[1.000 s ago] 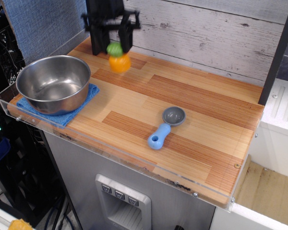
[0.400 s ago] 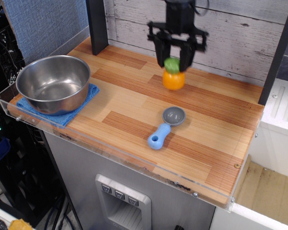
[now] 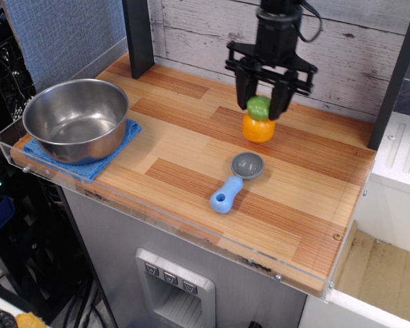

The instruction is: Move pineapple to the right behind the spoon.

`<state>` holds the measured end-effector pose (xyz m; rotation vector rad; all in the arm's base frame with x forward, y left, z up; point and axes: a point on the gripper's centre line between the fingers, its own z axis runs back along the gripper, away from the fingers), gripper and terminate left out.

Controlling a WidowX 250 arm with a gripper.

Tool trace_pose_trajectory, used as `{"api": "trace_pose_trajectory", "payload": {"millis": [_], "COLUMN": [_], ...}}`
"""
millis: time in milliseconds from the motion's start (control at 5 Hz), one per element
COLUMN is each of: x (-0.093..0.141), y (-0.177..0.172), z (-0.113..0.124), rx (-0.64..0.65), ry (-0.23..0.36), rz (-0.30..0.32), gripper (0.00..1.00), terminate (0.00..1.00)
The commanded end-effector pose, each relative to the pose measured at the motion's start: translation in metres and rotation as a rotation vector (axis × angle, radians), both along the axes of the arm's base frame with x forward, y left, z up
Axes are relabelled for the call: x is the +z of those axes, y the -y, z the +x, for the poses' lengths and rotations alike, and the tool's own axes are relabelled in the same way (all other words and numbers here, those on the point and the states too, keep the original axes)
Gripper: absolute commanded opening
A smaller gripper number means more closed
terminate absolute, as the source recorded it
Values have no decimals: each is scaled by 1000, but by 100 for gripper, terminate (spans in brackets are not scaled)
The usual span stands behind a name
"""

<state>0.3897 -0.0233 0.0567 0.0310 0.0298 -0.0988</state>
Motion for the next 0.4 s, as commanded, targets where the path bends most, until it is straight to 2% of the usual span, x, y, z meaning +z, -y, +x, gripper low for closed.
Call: {"api": "trace_pose_trajectory", "payload": {"millis": [0,200], "x": [34,33], "y": [19,20], "z": [1,3], "rx": [-60,-61], "ry": [103,89], "rz": [-6,-16], "gripper": [0,0], "terminate": [0,0]}}
